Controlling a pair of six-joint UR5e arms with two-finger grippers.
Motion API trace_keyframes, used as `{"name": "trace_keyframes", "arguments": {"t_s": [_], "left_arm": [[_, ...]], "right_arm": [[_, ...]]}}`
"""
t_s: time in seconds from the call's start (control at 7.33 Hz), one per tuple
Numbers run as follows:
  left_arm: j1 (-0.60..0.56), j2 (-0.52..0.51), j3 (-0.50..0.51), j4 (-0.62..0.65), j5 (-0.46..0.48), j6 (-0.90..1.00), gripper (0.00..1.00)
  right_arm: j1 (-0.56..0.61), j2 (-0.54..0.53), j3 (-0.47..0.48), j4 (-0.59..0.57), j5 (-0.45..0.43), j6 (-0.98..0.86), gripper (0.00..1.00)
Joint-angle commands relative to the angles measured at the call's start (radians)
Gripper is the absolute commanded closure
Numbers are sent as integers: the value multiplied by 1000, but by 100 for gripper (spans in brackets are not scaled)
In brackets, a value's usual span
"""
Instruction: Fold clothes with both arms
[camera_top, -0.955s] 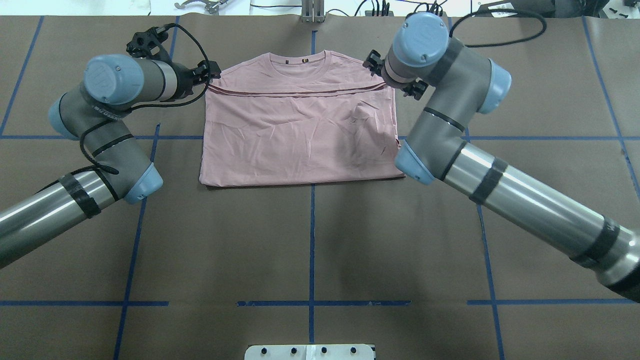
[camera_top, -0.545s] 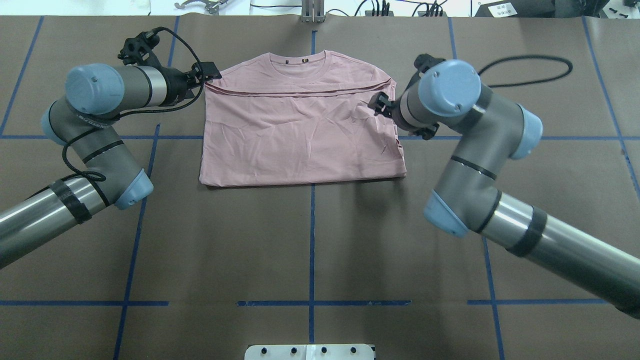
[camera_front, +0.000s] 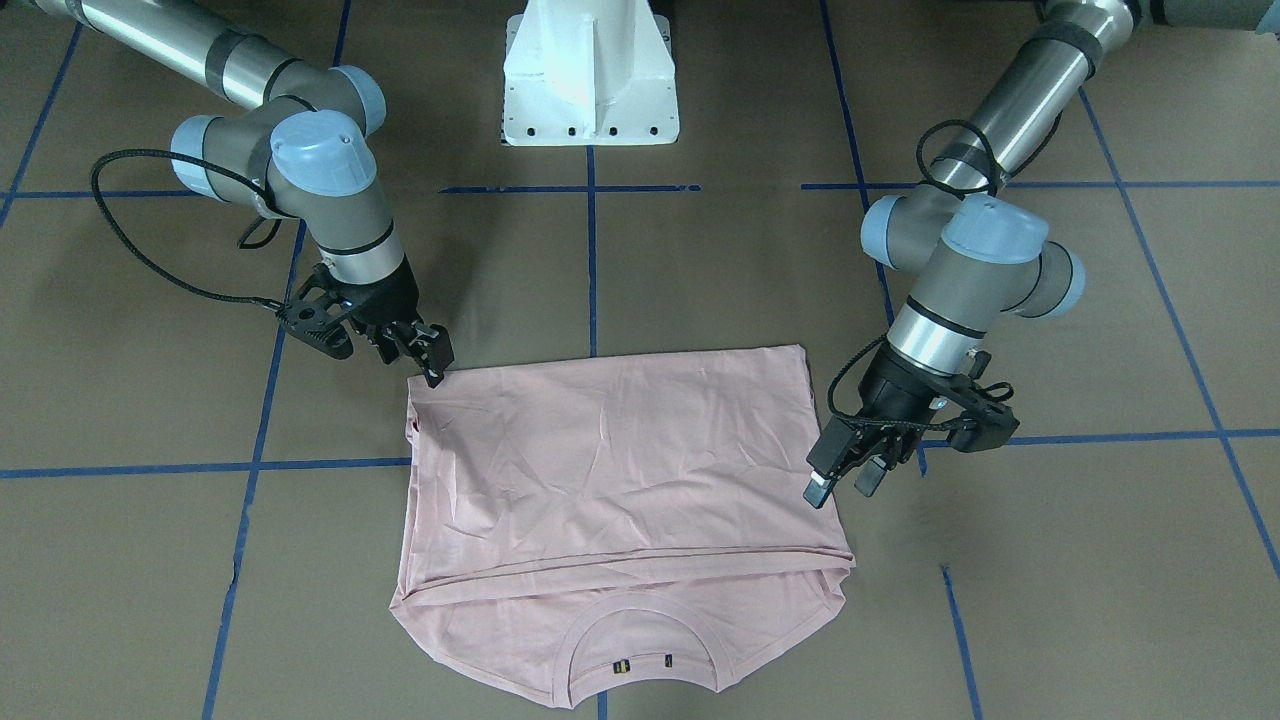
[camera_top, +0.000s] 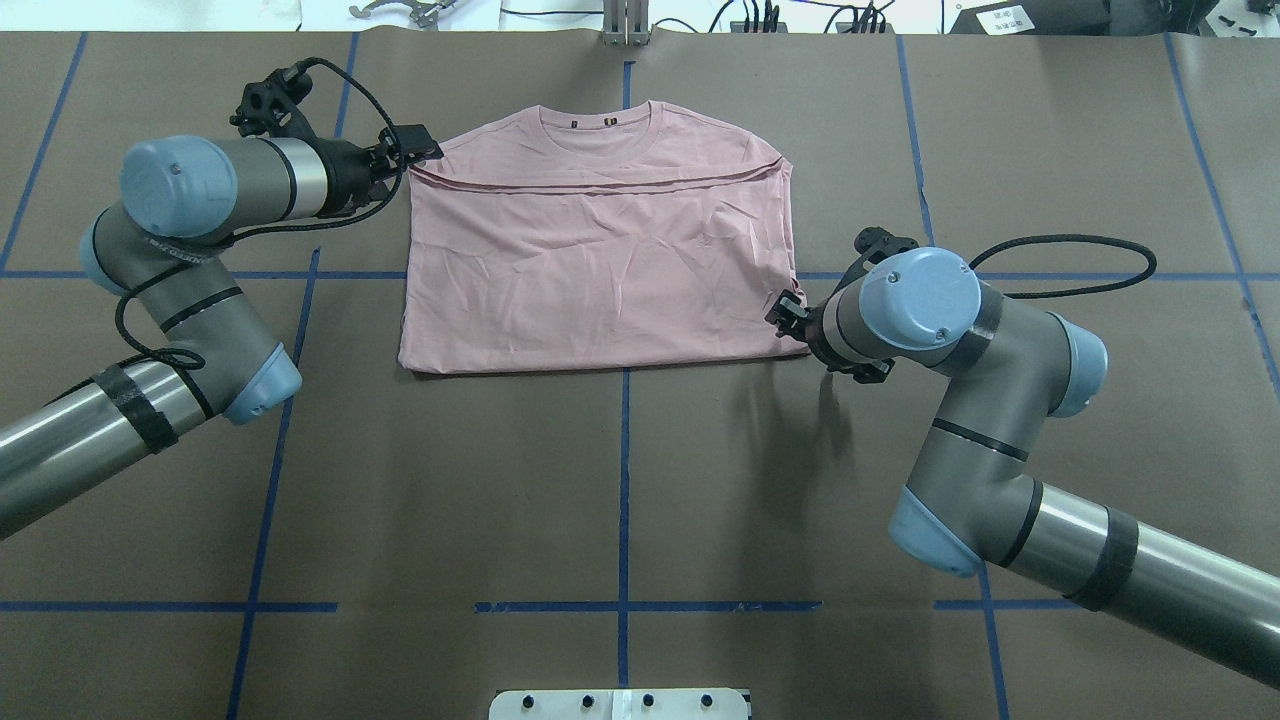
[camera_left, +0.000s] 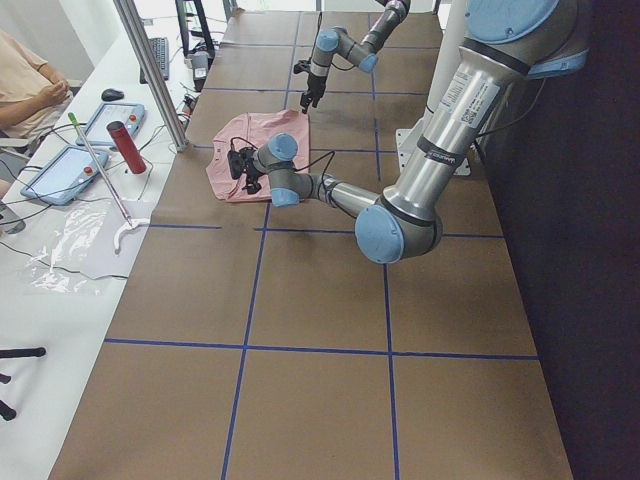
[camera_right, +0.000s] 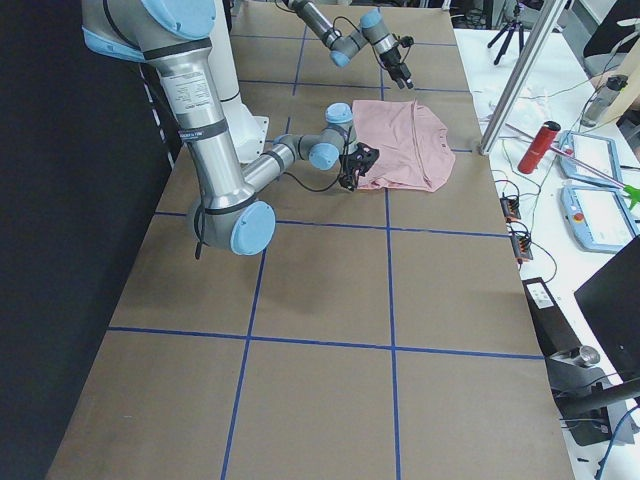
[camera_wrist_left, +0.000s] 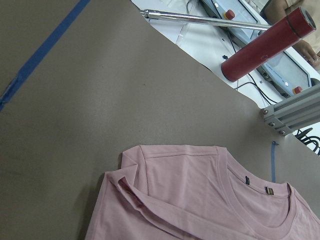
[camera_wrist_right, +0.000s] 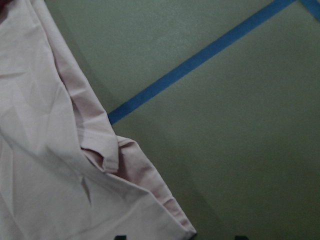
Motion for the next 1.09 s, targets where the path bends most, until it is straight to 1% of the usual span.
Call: {"name": "trace_keyframes", "arguments": {"t_s": [0.0,0.55,0.68,0.82,0.95], "left_arm": [[0,1,0,-1,0,2,0],[0,1,0,-1,0,4,0],[2,-1,0,-1,0,2,0],[2,-1,0,-1,0,2,0],[2,-1,0,-3,0,2,0]], "right_arm": [[9,21,-25,1,-2,2,25],[6,17,-34,-8,0,2,27],[6,18,-37,-10,0,0,34],[6,21,-36,-10,0,2,80],[6,21,-33,-10,4,0,100]]}}
